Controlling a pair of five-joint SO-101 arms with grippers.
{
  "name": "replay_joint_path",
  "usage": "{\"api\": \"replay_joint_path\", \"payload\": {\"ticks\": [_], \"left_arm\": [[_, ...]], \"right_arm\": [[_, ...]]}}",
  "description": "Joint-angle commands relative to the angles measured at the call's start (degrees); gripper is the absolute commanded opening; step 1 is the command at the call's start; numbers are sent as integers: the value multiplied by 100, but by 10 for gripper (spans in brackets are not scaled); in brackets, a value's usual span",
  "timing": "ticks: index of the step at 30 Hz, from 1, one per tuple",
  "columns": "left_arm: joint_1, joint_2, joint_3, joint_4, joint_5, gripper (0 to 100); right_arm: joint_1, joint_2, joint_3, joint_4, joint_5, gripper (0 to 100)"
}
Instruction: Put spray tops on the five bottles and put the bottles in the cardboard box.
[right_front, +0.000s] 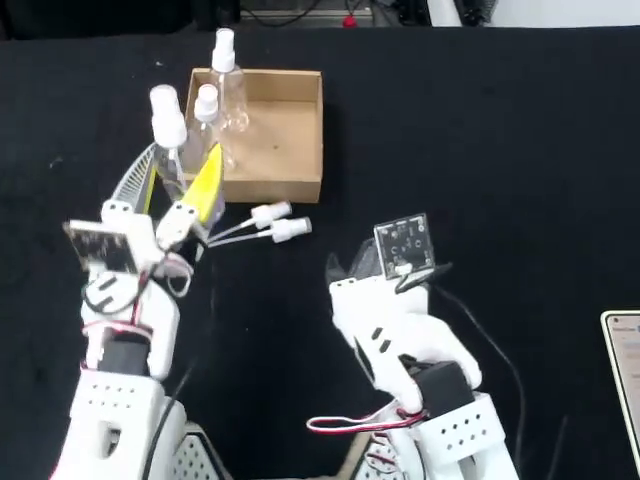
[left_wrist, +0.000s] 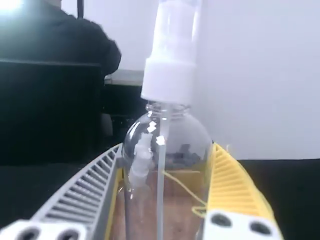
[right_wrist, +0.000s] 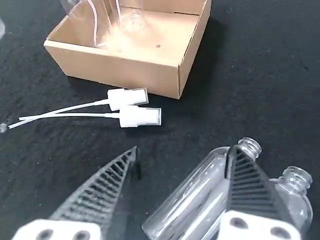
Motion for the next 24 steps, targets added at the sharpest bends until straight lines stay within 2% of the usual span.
{"api": "replay_joint_path", "payload": {"ticks": [1, 5, 14, 17, 24], "left_arm": [[-110, 976, -980, -141, 62, 224], [-110, 1556, -1376, -149, 53, 224], [-101, 1855, -1358, -202, 53, 224], [-101, 2092, -1393, -782, 79, 223], [127, 3367, -1393, -2681, 53, 224]], "right_arm": [[-62, -92, -31, -176, -53, 265], [-53, -92, -31, -176, -53, 265], [-44, -92, -31, -176, -53, 265], [-44, -92, -22, -176, -53, 265], [-44, -92, 84, -202, -53, 265]]}}
